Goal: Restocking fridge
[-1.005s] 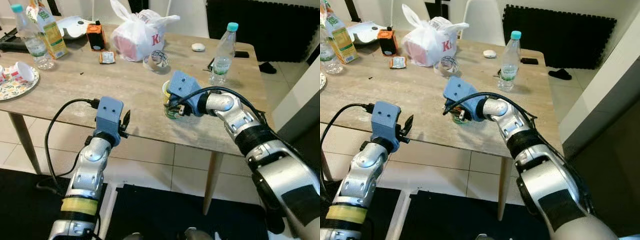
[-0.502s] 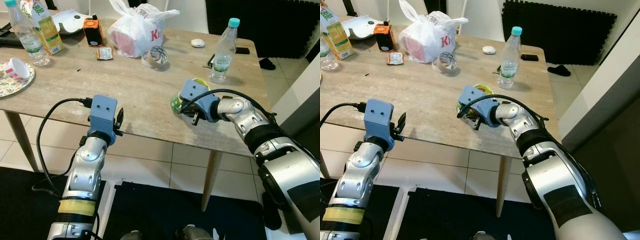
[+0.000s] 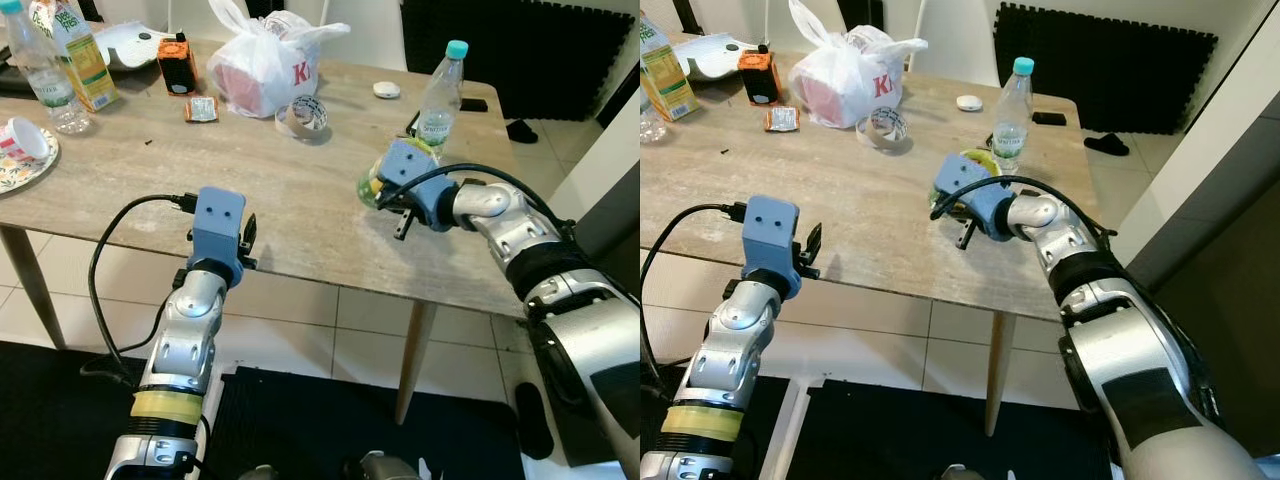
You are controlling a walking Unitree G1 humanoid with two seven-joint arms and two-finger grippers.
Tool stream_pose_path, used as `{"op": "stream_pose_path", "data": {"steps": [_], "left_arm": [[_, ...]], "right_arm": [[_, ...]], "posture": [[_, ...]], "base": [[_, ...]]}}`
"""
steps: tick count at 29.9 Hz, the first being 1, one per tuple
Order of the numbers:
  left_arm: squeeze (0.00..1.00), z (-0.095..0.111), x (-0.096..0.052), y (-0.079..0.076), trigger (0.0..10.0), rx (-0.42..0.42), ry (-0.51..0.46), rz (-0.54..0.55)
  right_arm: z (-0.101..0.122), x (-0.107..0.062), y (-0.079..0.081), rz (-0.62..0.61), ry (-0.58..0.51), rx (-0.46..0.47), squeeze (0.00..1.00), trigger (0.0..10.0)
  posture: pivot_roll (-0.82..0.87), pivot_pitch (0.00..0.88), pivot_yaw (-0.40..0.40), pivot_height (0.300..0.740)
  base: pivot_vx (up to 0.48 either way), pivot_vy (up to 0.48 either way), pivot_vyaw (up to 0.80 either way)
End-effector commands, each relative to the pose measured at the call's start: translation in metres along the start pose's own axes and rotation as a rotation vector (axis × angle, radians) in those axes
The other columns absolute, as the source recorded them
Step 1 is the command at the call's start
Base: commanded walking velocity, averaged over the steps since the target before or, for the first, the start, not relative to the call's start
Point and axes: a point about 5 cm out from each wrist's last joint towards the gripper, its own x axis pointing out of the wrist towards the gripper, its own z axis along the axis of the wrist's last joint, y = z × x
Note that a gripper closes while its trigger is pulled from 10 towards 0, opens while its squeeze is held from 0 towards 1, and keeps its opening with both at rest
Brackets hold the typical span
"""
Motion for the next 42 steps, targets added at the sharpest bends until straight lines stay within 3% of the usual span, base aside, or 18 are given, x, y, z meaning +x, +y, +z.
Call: {"op": "stream_pose_path", "data": {"steps": [1, 2, 3, 7, 10, 11, 12, 16, 24, 25, 27, 29, 35, 42], "left_arm": [[0.0, -0.007, -0.001, -0.016, 10.0, -0.01, 0.016, -0.03], [0.0, -0.007, -0.001, -0.016, 10.0, -0.01, 0.016, -0.03], [0.0, -0.008, -0.002, -0.023, 10.0, -0.01, 0.016, -0.051], [0.0, -0.007, -0.001, -0.027, 10.0, -0.003, 0.012, -0.064], [0.0, -0.005, 0.003, -0.026, 10.0, 0.001, 0.003, -0.063], [0.0, -0.005, 0.003, -0.026, 10.0, 0.001, 0.003, -0.063], [0.0, -0.002, 0.005, -0.025, 10.0, 0.0, -0.006, -0.053], [0.0, -0.002, 0.005, -0.024, 10.0, -0.006, -0.009, -0.041], [0.0, -0.002, 0.005, -0.024, 10.0, -0.006, -0.009, -0.041], [0.0, -0.004, 0.004, -0.025, 10.0, -0.009, -0.005, -0.038], [0.0, -0.009, -0.002, -0.029, 10.0, -0.015, 0.009, -0.036], [0.0, -0.011, -0.005, -0.029, 10.0, -0.017, 0.016, -0.032], [0.0, -0.011, -0.006, -0.028, 10.0, -0.011, 0.016, -0.026], [0.0, -0.012, -0.009, -0.028, 10.0, -0.011, 0.021, -0.02]], "right_arm": [[-0.011, -0.011, -0.002, -0.11, -0.069, 0.076, 0.0, 10.0], [-0.011, -0.011, -0.002, -0.11, -0.069, 0.076, 0.0, 10.0], [-0.02, -0.021, 0.003, -0.203, -0.113, 0.132, 0.0, 10.0], [-0.027, -0.027, 0.01, -0.247, -0.118, 0.166, 0.0, 10.0], [-0.038, -0.029, 0.021, -0.076, 0.027, -0.102, 0.0, 10.0], [-0.038, -0.029, 0.021, -0.076, 0.027, -0.102, 0.0, 10.0], [-0.037, -0.031, 0.017, -0.025, 0.07, -0.191, 0.0, 10.0], [-0.03, -0.031, 0.009, 0.005, 0.079, -0.231, 0.0, 10.0], [-0.03, -0.031, 0.009, 0.005, 0.079, -0.231, 0.0, 10.0], [-0.027, -0.029, 0.008, 0.044, 0.088, -0.252, 0.0, 10.0], [-0.008, -0.024, 0.008, 0.358, 0.113, -0.27, 0.0, 10.0], [0.001, -0.023, 0.01, 0.529, 0.134, -0.27, 0.0, 10.0], [0.001, -0.02, 0.018, 0.659, 0.203, -0.305, 0.0, 10.0], [0.002, -0.01, 0.021, 0.647, 0.247, -0.374, 0.0, 10.0]], "posture": [[0.0, 0.027, -0.1, 0.74], [0.0, 0.027, -0.1, 0.74], [0.0, 0.02, -0.089, 0.74], [0.0, 0.02, -0.089, 0.74], [-0.01, 0.006, -0.083, 0.74], [-0.01, 0.006, -0.083, 0.74], [-0.01, 0.005, -0.091, 0.74], [-0.01, 0.007, -0.101, 0.74], [-0.01, 0.007, -0.101, 0.74], [0.0, 0.012, -0.116, 0.74], [0.01, 0.028, -0.14, 0.74], [0.01, 0.032, -0.141, 0.74], [0.03, 0.049, -0.147, 0.74], [0.04, 0.059, -0.154, 0.74]], "base": [[0.0, 0.0, 0.0], [0.0, 0.0, 0.0], [0.0, 0.0, 0.0], [0.0, 0.0, 0.0], [0.0, 0.0, 0.0], [0.0, 0.0, 0.0], [0.0, 0.0, 0.0], [0.0, 0.0, 0.0], [0.0, 0.0, 0.0], [0.0, 0.0, 0.0], [0.0, 0.0, 0.0], [0.0, 0.0, 0.0], [0.0, 0.0, 0.0], [0.0, 0.0, 0.0]]}}
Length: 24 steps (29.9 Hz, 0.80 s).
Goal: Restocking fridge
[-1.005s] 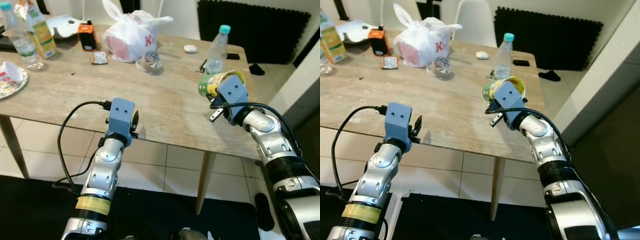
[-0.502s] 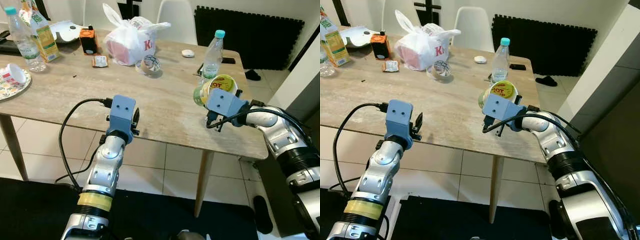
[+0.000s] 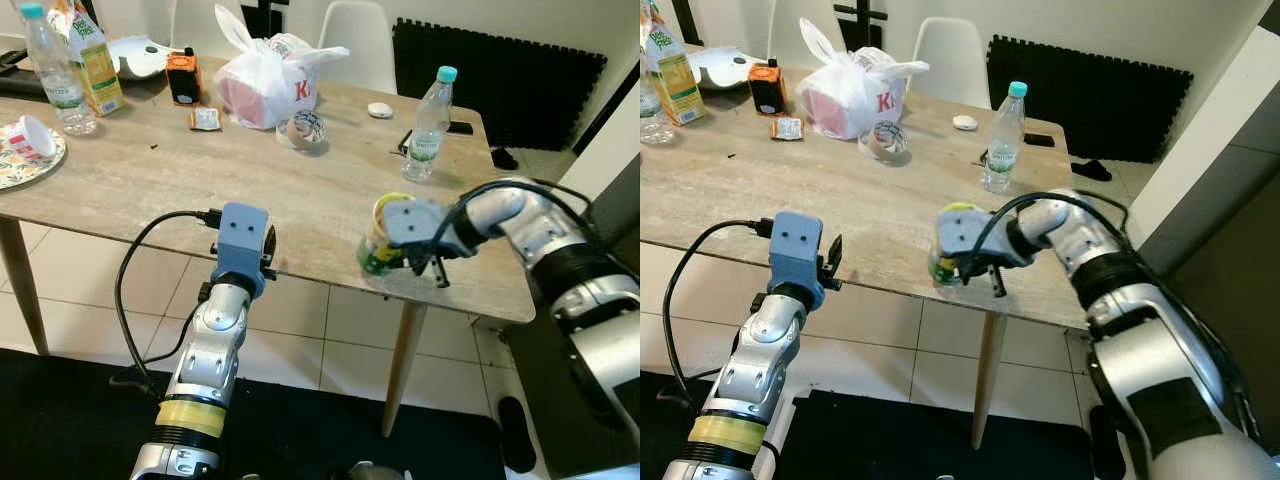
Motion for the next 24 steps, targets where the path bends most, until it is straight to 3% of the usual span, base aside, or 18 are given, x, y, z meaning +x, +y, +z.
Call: {"op": "stream_pose_path", "data": {"steps": [1, 4, 5, 7, 8, 16, 17, 19, 20, 24], "left_arm": [[0.0, -0.002, -0.003, -0.006, 10.0, -0.002, 0.009, -0.011], [0.0, -0.002, -0.004, -0.006, 10.0, -0.002, 0.01, -0.008], [0.0, -0.002, -0.004, -0.006, 10.0, -0.003, 0.01, -0.007], [0.0, -0.002, -0.004, -0.006, 10.0, -0.003, 0.01, -0.006], [0.0, -0.002, -0.005, -0.006, 10.0, -0.003, 0.011, -0.004], [0.0, -0.002, -0.006, -0.006, 10.0, -0.004, 0.015, -0.001], [0.0, -0.002, -0.005, -0.006, 10.0, -0.005, 0.015, -0.001], [0.0, -0.002, -0.005, -0.007, 10.0, -0.006, 0.015, -0.001], [0.0, -0.002, -0.004, -0.007, 10.0, -0.008, 0.016, -0.001], [0.0, -0.002, -0.003, -0.007, 10.0, -0.01, 0.017, -0.001]], "right_arm": [[-0.007, 0.004, 0.004, 0.03, 0.032, 0.009, 0.0, 10.0], [-0.01, 0.008, 0.008, 0.05, 0.042, 0.02, 0.05, 10.0], [-0.011, 0.009, 0.008, 0.044, 0.041, 0.025, 0.16, 10.0], [-0.011, 0.009, 0.008, 0.039, 0.041, 0.028, 0.16, 10.0], [-0.011, 0.008, 0.008, 0.045, 0.035, 0.037, 1.0, 10.0], [-0.008, 0.012, 0.002, -0.046, 0.02, 0.057, 1.0, 10.0], [-0.003, 0.01, -0.003, -0.088, -0.042, 0.11, 0.0, 10.0], [0.002, 0.007, -0.008, -0.117, -0.106, 0.163, 0.0, 10.0], [0.007, 0.002, -0.013, -0.149, -0.191, 0.228, 0.0, 10.0], [0.009, -0.004, -0.018, -0.186, -0.233, 0.26, 0.0, 10.0]], "posture": [[0.04, 0.06, -0.156, 0.74], [0.04, 0.064, -0.159, 0.74], [0.05, 0.066, -0.161, 0.74], [0.05, 0.066, -0.161, 0.74], [0.05, 0.068, -0.162, 0.74], [0.05, 0.072, -0.162, 0.74], [0.04, 0.072, -0.163, 0.74], [0.04, 0.072, -0.163, 0.74], [0.04, 0.072, -0.162, 0.74], [0.03, 0.07, -0.161, 0.74]], "base": [[0.0, 0.0, 0.0], [0.0, 0.0, 0.0], [0.0, 0.0, 0.0], [0.0, 0.0, 0.0], [0.0, 0.0, 0.0], [0.0, 0.0, 0.0], [0.0, 0.0, 0.0], [0.0, 0.0, 0.0], [0.0, 0.0, 0.0], [0.0, 0.0, 0.0]]}}
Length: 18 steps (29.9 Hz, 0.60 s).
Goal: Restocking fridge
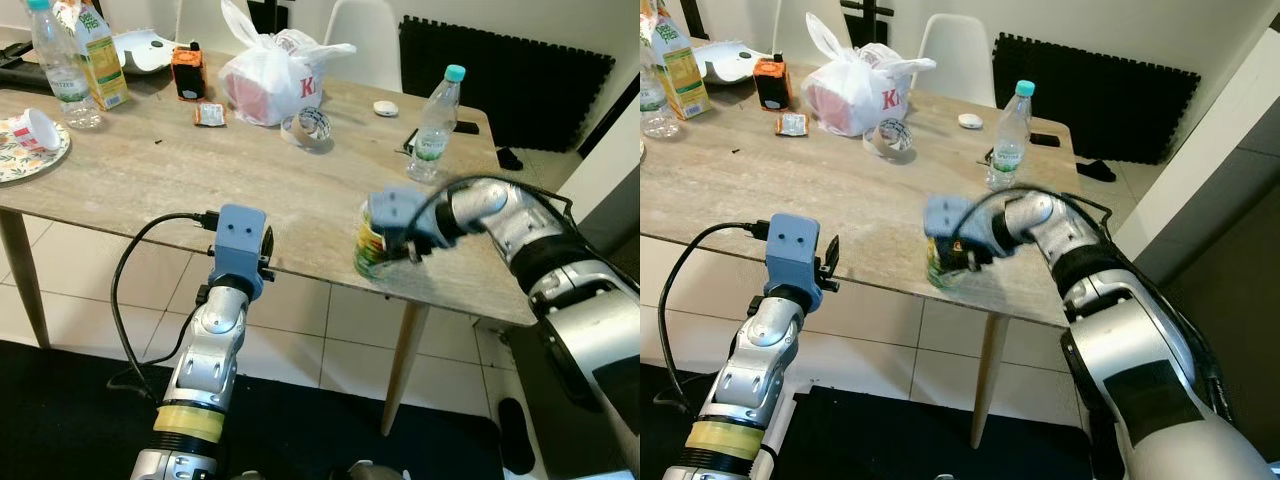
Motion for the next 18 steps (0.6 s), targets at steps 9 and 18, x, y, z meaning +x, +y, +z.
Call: {"op": "stream_pose_path", "data": {"steps": [9, 18], "left_arm": [[0.0, -0.002, 0.001, -0.008, 10.0, -0.008, 0.017, -0.02], [0.0, -0.001, 0.003, -0.008, 10.0, -0.009, 0.012, -0.022]], "right_arm": [[-0.011, -0.01, -0.002, -0.015, -0.053, 0.111, 0.0, 10.0], [-0.032, -0.003, 0.01, -0.003, -0.007, 0.167, 0.0, 10.0]], "posture": [[0.02, 0.065, -0.157, 0.74], [0.03, 0.06, -0.151, 0.74]], "base": [[0.0, 0.0, 0.0], [0.0, 0.0, 0.0]]}}
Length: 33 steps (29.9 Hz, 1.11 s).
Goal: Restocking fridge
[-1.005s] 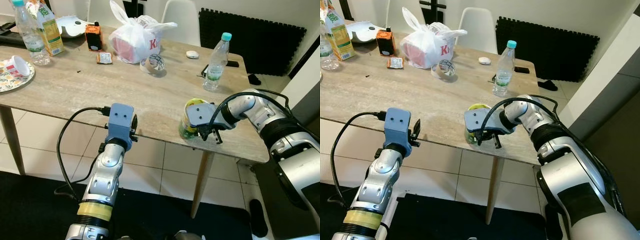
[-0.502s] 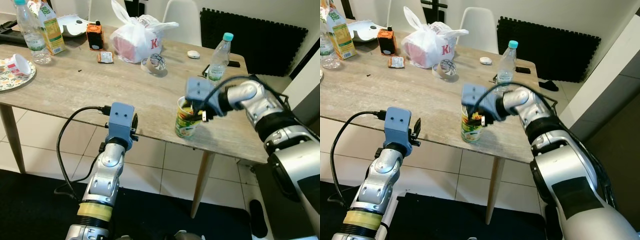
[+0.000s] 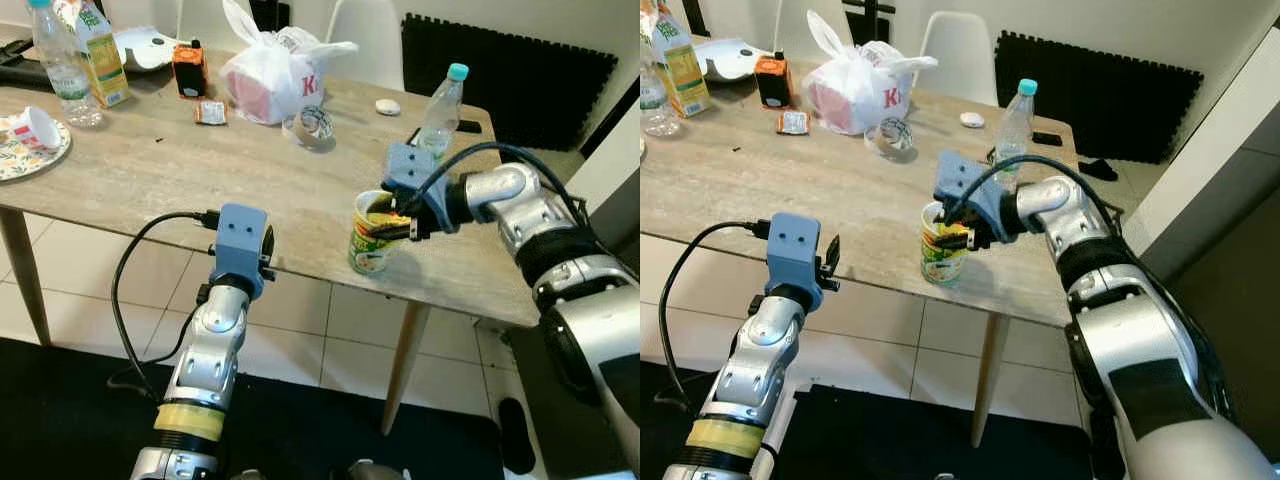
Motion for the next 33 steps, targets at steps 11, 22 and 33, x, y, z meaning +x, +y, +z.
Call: {"op": "stream_pose_path", "data": {"steps": [11, 22, 33], "left_arm": [[0.0, -0.001, 0.003, -0.008, 10.0, -0.007, 0.009, -0.024], [0.0, 0.0, 0.005, -0.009, 10.0, -0.008, 0.007, -0.026], [0.0, -0.001, 0.005, -0.008, 10.0, -0.009, 0.011, -0.023]], "right_arm": [[-0.005, -0.006, -0.004, -0.036, -0.012, 0.055, 0.0, 0.0], [-0.007, -0.011, -0.004, -0.038, -0.064, 0.086, 0.0, 0.0], [0.0, -0.051, -0.021, -0.343, -0.294, 0.106, 0.0, 10.0]], "posture": [[0.02, 0.06, -0.149, 0.74], [0.02, 0.057, -0.146, 0.74], [0.0, 0.056, -0.143, 0.74]], "base": [[0.0, 0.0, 0.0], [0.0, 0.0, 0.0], [0.0, 0.0, 0.0]]}}
